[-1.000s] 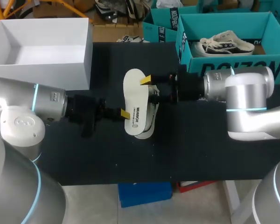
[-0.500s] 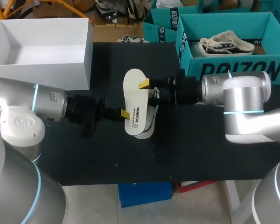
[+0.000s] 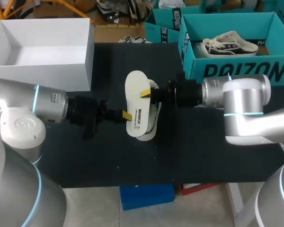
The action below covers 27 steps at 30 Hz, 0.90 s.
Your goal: Take the shoe out of the shoebox, open the shoe tongue, remove and reinsert the insole, then place the shoe into the shoebox
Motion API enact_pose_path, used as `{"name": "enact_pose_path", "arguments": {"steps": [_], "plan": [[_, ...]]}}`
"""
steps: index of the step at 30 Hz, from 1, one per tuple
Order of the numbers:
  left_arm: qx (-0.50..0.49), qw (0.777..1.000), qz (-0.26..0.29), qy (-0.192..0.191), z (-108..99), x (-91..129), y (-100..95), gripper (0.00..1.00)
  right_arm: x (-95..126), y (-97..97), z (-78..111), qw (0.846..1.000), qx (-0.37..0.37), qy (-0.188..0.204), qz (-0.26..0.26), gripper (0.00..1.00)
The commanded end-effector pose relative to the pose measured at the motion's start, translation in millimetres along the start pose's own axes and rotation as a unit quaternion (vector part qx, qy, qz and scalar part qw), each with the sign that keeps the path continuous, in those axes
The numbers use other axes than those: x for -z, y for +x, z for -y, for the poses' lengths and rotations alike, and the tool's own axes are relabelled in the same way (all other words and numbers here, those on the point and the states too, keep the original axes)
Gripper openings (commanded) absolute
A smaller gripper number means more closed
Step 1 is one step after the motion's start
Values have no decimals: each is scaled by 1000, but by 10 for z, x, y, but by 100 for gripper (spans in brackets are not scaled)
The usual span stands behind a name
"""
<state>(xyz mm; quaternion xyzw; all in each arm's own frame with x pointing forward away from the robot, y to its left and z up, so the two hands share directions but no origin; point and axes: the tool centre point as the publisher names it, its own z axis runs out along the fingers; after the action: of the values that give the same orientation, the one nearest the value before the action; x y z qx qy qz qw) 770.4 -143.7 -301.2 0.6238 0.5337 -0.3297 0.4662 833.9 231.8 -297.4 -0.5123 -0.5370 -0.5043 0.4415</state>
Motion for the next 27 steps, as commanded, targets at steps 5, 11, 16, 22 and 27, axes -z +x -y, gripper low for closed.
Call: {"name": "enact_pose_path", "arguments": {"steps": [5, 11, 16, 22, 27], "plan": [[-1, 1000, -2, -3, 16, -5, -5, 0, -12, -11, -20, 1000, 0, 2, 1, 0], [-1, 1000, -2, -3, 16, -5, -5, 1, -12, -11, -20, 1000, 0, 2, 1, 0], [5, 999, -51, 1, -9, 111, -26, 100, -12, -11, -20, 1000, 0, 2, 1, 0], [13, 986, -169, 8, -62, 413, -101, 100, -12, -11, -20, 1000, 0, 2, 1, 0], [9, 964, -262, 41, -68, 562, -199, 100, -12, -11, -20, 1000, 0, 2, 1, 0]]}}
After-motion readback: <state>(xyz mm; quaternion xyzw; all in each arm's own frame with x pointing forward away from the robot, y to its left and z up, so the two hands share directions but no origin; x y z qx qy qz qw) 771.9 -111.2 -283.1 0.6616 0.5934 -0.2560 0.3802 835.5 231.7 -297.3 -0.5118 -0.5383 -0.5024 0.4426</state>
